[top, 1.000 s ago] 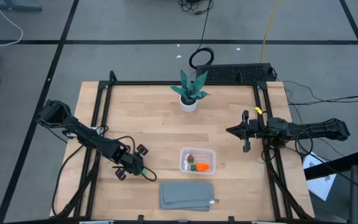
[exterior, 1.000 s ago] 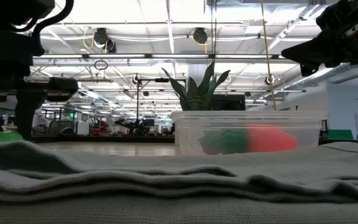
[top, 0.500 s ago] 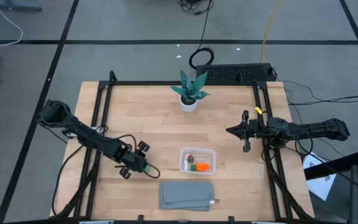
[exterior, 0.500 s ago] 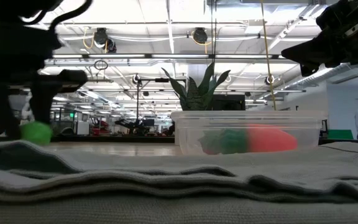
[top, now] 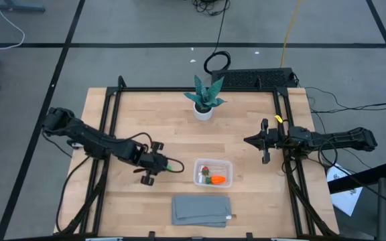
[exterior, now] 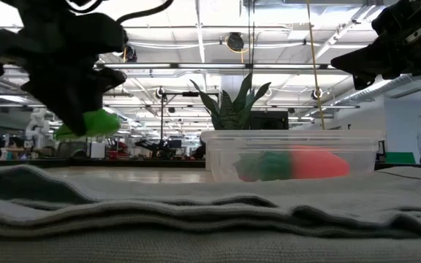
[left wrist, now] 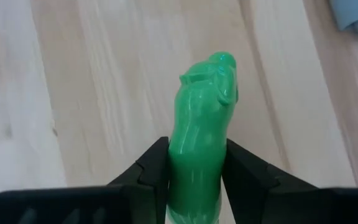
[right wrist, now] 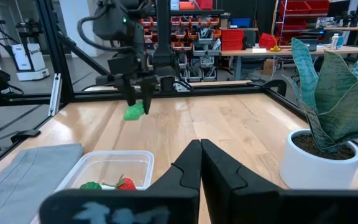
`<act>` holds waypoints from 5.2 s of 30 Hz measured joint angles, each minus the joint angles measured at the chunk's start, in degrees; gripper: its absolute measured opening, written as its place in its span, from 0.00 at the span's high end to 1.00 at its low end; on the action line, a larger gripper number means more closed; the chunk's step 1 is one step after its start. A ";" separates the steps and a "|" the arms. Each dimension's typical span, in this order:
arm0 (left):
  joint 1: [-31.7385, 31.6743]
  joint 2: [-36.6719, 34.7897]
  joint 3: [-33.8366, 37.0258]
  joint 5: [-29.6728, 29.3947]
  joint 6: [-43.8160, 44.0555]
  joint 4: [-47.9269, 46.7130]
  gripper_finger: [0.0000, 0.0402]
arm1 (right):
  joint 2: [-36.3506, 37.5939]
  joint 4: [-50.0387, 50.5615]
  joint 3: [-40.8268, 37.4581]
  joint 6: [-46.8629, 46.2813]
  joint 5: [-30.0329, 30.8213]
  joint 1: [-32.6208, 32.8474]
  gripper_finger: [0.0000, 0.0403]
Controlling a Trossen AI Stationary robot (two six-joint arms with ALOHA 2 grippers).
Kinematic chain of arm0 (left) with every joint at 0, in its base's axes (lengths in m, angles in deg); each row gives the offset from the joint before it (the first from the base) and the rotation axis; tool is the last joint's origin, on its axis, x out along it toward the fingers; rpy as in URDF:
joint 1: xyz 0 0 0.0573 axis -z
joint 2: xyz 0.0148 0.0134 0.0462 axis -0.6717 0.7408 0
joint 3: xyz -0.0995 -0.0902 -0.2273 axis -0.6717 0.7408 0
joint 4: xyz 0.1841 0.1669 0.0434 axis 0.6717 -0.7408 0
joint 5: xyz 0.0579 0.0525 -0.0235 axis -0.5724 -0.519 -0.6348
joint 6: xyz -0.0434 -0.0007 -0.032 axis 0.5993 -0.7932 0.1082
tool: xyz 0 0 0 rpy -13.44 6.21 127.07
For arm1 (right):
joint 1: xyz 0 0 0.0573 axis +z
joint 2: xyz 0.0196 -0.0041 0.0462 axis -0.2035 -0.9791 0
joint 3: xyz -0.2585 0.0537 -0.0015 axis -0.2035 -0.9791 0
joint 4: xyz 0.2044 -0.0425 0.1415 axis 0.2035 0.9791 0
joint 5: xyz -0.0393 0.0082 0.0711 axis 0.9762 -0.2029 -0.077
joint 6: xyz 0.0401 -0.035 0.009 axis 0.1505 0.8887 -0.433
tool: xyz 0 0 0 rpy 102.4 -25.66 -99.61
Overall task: Pick and placing Produce into tupperware
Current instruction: Put the green peas into the container
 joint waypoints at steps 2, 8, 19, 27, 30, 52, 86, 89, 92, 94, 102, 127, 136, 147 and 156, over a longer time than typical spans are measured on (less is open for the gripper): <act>-0.13 -0.02 -0.77 0.02 -2.13 0.21 0.71 | 0.00 0.00 -0.01 0.00 0.00 0.00 1.00; -1.96 -0.02 -2.95 0.00 -2.38 3.35 0.71 | 0.00 0.00 -0.01 0.00 -0.02 0.01 1.00; -6.21 -0.36 -5.36 3.08 -6.33 16.02 0.71 | 0.00 0.00 0.00 0.02 -0.02 0.00 1.00; -9.74 -0.39 -5.36 3.18 -4.11 28.51 0.71 | 0.00 -0.02 -0.01 0.02 -0.04 0.00 1.00; -11.29 -0.39 -5.36 3.17 -1.83 31.97 0.71 | 0.00 -0.02 -0.02 0.02 -0.04 0.00 1.00; -13.11 -0.38 -5.36 2.66 -8.21 44.24 0.69 | 4.08 -2.54 -0.01 -0.87 -0.26 0.01 1.00; -13.24 7.97 -9.90 5.12 -3.25 48.86 0.69 | 10.21 2.75 -0.02 -0.62 -0.32 0.00 1.00; -13.24 11.69 -13.89 6.83 -2.40 46.61 0.69 | 10.20 2.15 -0.02 -0.59 -0.31 0.00 1.00; -13.44 15.82 -18.38 8.31 -2.37 42.60 0.69 | 10.23 2.10 -0.02 -0.59 -0.31 0.01 1.00; -13.52 18.65 -21.38 9.54 -2.26 41.43 0.69 | 10.21 2.16 -0.02 -0.59 -0.31 0.00 1.00; -13.57 27.23 -28.12 15.59 -0.95 36.07 0.69 | 10.19 2.51 -0.02 -0.59 -0.35 0.02 1.00; -13.40 35.76 -32.35 20.61 3.21 32.94 0.69 | 9.68 3.08 -0.02 -1.03 -0.42 0.07 1.00; -13.09 37.41 -32.40 20.59 4.37 34.16 0.69 | 9.66 3.09 -0.02 -1.05 -0.42 0.09 1.00; -13.09 39.83 -32.30 20.85 5.33 33.55 0.69 | 9.67 3.40 -0.02 -1.05 -0.42 0.11 1.00; -13.07 41.63 -32.35 21.02 3.51 34.74 0.69 | 9.66 3.43 -0.01 -1.05 -0.42 0.11 1.00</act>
